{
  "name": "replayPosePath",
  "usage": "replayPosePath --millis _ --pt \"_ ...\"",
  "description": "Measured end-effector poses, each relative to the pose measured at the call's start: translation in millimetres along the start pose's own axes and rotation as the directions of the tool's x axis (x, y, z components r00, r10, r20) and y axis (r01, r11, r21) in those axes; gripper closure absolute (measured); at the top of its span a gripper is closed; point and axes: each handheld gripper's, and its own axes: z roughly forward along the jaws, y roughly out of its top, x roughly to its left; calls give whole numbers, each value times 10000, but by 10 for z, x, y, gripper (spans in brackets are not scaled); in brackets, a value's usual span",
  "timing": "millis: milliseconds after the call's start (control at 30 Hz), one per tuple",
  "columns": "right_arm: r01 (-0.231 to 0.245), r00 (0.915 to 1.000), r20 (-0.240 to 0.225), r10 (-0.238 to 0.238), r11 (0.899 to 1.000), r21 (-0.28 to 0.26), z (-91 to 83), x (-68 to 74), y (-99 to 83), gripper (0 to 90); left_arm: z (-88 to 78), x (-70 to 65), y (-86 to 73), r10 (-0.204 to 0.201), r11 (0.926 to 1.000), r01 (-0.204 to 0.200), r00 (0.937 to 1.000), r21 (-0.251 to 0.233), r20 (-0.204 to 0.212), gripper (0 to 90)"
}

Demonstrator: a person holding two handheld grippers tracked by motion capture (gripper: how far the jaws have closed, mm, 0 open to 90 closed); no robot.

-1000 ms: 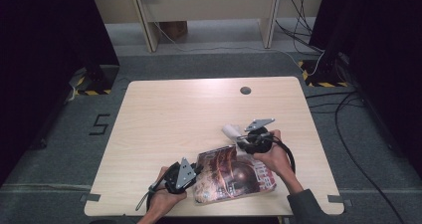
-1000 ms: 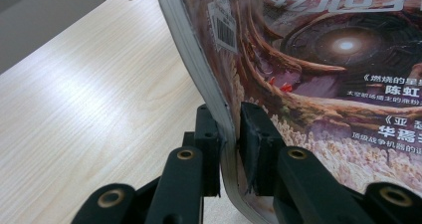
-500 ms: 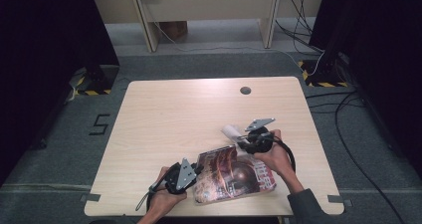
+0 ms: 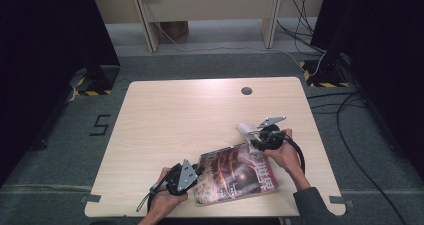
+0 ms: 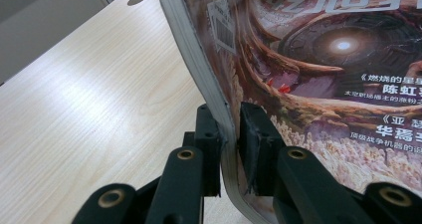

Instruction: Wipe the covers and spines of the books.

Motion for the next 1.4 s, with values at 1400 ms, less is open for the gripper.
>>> replayPosePath --millis 1400 --pt "-359 9984 450 343 9988 335 62 -221 -100 769 3 14 -8 -6 10000 6 10000 10 34 785"
